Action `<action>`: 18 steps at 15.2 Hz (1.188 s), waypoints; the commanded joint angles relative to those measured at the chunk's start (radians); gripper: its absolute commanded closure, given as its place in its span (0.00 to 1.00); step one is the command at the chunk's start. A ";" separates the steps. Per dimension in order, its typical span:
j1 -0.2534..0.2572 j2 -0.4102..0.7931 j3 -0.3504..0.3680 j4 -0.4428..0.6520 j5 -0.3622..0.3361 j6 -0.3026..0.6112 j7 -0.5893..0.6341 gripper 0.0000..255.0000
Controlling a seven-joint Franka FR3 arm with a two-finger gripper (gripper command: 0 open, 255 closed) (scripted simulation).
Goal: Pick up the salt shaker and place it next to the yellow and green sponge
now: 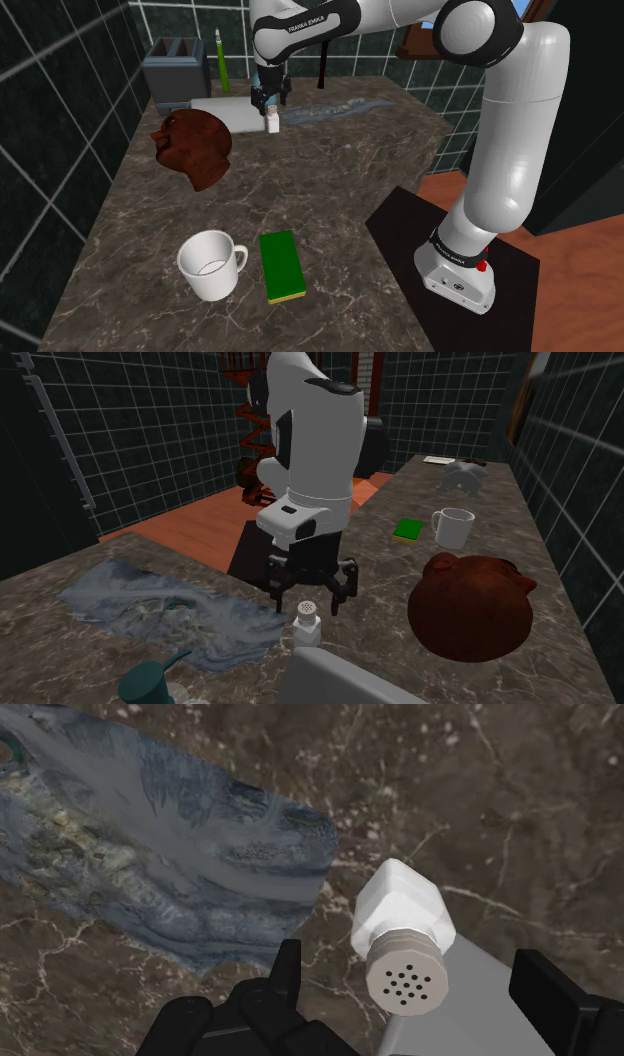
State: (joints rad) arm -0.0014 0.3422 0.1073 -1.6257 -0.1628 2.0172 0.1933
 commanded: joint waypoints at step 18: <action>0.000 -0.011 0.001 0.038 0.004 -0.048 -0.007 1.00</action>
State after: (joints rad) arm -0.0004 0.3333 0.1087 -1.5976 -0.1597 1.9809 0.1893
